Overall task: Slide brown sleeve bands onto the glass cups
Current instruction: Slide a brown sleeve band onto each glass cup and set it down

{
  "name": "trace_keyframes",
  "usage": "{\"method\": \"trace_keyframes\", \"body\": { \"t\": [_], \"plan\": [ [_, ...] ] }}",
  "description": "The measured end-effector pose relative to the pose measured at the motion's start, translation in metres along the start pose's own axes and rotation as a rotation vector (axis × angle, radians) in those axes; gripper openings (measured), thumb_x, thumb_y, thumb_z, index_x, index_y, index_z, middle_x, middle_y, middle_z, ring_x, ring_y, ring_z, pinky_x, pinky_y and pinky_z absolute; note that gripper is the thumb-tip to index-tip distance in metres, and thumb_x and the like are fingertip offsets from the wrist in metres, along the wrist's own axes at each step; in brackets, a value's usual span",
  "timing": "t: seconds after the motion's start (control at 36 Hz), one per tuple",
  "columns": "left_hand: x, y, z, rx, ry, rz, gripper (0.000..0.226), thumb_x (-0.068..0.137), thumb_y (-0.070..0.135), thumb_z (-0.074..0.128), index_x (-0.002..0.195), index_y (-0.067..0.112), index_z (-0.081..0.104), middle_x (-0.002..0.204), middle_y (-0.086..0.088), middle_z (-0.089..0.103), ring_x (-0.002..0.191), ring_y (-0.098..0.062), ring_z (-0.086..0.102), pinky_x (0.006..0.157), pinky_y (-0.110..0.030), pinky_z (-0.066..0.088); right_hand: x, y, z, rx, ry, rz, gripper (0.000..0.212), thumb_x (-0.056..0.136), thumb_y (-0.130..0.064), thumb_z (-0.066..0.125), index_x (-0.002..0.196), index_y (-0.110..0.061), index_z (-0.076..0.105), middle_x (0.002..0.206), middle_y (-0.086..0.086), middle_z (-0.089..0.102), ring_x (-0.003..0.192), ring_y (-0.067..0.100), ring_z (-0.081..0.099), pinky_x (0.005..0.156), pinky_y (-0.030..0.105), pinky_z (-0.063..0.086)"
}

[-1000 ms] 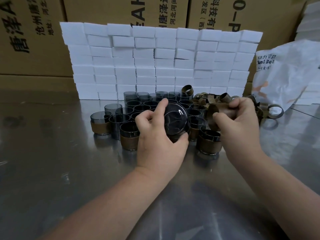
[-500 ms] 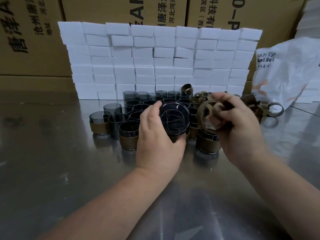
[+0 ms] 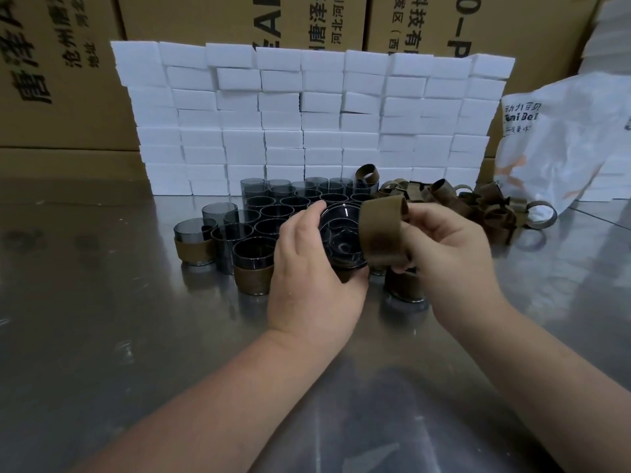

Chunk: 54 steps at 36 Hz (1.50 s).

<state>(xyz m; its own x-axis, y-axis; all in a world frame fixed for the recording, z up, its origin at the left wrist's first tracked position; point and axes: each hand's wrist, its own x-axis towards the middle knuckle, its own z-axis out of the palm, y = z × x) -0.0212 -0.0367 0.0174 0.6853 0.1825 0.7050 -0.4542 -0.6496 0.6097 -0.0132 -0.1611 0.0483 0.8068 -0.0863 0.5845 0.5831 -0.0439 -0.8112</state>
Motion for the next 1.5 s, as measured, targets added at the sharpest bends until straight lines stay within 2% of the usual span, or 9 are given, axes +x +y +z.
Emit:
{"method": "trace_keyframes", "body": {
  "t": [0.11,0.33,0.61,0.89,1.03,1.14,1.22,1.36,1.5],
  "plan": [
    [0.002,-0.001,0.0,-0.008,0.001,-0.01,0.083,0.067,0.027,0.078,0.137,0.022,0.034,0.132,0.004,0.038,0.123,-0.008,0.035,0.099,-0.018,0.028,0.0,0.001,0.001,0.015,0.026,0.059,0.026,0.083,0.007,0.054,0.076,-0.016,0.064,0.06,0.014,0.059,0.047,0.013,0.056,0.04,0.016,0.044],
    [0.003,-0.002,-0.002,0.064,0.052,0.057,0.079,0.068,0.014,0.075,0.136,0.023,0.037,0.131,-0.001,0.039,0.119,-0.012,0.034,0.097,-0.02,0.024,0.003,0.003,-0.001,-0.005,-0.073,0.181,0.038,0.085,0.006,0.052,0.11,-0.021,0.06,0.051,0.0,0.059,0.034,0.013,0.047,0.035,0.019,0.036],
    [0.004,-0.003,-0.006,0.063,0.054,0.109,0.086,0.065,0.007,0.073,0.127,0.041,0.023,0.133,-0.001,0.035,0.109,-0.026,0.052,0.087,-0.036,0.046,0.0,0.002,0.003,-0.026,-0.168,0.199,0.029,0.082,-0.011,0.066,0.054,-0.018,0.067,0.043,0.001,0.058,0.034,0.009,0.048,0.035,0.019,0.041],
    [0.005,-0.004,-0.005,0.036,0.038,0.155,0.086,0.064,0.003,0.072,0.127,0.036,0.024,0.134,-0.01,0.037,0.119,-0.025,0.044,0.094,-0.033,0.037,0.0,0.008,0.001,-0.16,-0.169,0.202,0.039,0.089,-0.013,0.055,0.049,-0.016,0.055,0.039,-0.005,0.048,0.036,0.004,0.044,0.04,0.019,0.037],
    [0.004,-0.004,-0.004,0.058,0.031,0.179,0.091,0.061,-0.001,0.074,0.128,0.033,0.024,0.133,-0.014,0.038,0.118,-0.029,0.045,0.096,-0.038,0.041,0.001,0.013,0.001,-0.123,-0.265,0.135,0.008,0.073,-0.026,0.064,0.067,-0.028,0.069,0.06,-0.008,0.063,0.058,0.005,0.056,0.053,0.022,0.042],
    [0.004,-0.003,-0.005,0.058,0.037,0.196,0.09,0.06,-0.002,0.074,0.129,0.029,0.026,0.132,-0.016,0.038,0.118,-0.032,0.046,0.096,-0.045,0.042,0.004,0.014,0.0,-0.148,-0.274,0.126,0.029,0.088,-0.01,0.055,0.075,-0.031,0.069,0.068,-0.01,0.068,0.069,0.007,0.063,0.06,0.022,0.047],
    [0.004,-0.002,-0.006,0.065,0.017,0.195,0.09,0.062,-0.003,0.072,0.129,0.031,0.023,0.134,-0.016,0.037,0.12,-0.032,0.043,0.099,-0.047,0.041,0.001,0.006,0.001,-0.032,-0.289,0.193,0.033,0.092,-0.003,0.047,0.071,-0.021,0.064,0.049,-0.011,0.06,0.045,-0.004,0.054,0.043,0.008,0.039],
    [0.003,-0.002,-0.006,0.075,0.014,0.219,0.082,0.062,-0.005,0.07,0.134,0.016,0.036,0.131,-0.022,0.039,0.118,-0.039,0.043,0.098,-0.051,0.04,-0.001,0.006,-0.001,-0.185,-0.299,0.242,0.038,0.09,-0.029,0.048,0.053,-0.02,0.052,0.038,-0.01,0.04,0.036,0.002,0.032,0.041,0.017,0.028],
    [0.004,0.0,-0.008,0.063,0.02,0.218,0.085,0.063,-0.006,0.069,0.13,0.026,0.026,0.132,-0.022,0.037,0.121,-0.038,0.041,0.103,-0.046,0.036,-0.001,0.007,-0.001,-0.281,-0.304,0.227,0.04,0.086,-0.043,0.046,0.066,-0.011,0.061,0.048,-0.007,0.051,0.046,0.007,0.043,0.049,0.024,0.035]
  ]
}}
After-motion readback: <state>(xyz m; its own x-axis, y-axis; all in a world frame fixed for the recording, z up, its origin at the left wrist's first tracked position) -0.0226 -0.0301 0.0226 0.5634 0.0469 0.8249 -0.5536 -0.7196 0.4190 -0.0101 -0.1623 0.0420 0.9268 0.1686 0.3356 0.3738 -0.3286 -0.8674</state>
